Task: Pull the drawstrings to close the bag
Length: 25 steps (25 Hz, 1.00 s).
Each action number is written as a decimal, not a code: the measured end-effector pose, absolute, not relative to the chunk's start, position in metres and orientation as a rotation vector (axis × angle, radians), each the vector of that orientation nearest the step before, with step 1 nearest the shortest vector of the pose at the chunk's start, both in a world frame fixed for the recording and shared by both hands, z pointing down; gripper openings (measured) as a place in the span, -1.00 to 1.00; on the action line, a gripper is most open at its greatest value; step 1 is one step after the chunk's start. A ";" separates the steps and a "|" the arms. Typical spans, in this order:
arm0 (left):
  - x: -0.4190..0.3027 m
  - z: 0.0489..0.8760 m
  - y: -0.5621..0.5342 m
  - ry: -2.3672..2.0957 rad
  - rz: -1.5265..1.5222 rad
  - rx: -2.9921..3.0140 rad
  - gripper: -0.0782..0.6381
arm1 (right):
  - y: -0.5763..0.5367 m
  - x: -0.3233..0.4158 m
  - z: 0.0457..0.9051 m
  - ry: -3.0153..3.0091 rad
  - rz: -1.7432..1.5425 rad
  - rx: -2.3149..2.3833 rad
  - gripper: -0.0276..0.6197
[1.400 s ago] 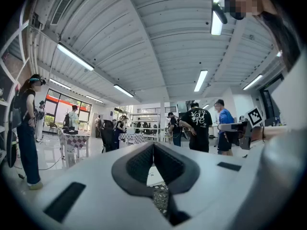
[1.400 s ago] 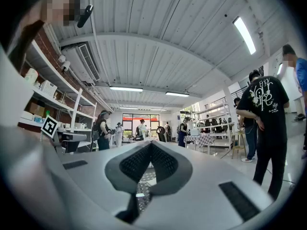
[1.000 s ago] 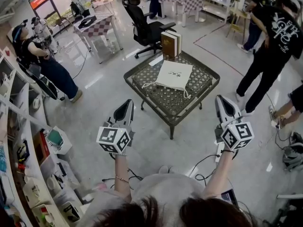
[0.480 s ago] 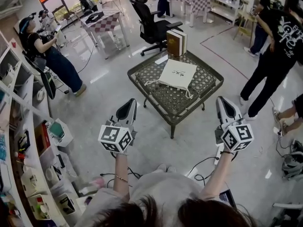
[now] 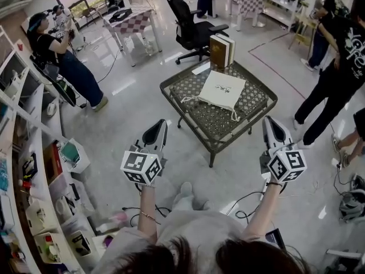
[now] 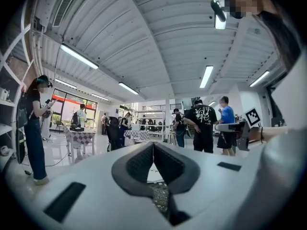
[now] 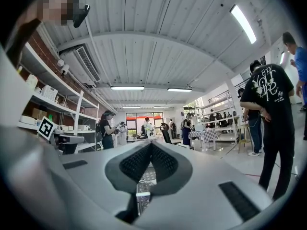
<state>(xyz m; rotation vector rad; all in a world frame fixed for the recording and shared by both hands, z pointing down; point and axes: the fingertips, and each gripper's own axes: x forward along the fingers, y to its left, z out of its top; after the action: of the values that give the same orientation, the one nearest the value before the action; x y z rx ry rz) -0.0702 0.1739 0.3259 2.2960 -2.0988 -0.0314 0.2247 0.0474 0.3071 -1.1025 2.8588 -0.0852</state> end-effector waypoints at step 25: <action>-0.167 0.361 0.047 -1.779 0.003 2.482 -0.71 | -0.005 0.137 0.341 2.757 -0.138 -1.405 -0.85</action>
<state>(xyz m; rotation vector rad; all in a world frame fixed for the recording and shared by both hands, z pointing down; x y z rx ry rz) -0.1666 0.0473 0.3614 2.4822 -1.7786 0.0032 0.1368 -0.0052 0.3414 -1.4055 2.7569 -0.1378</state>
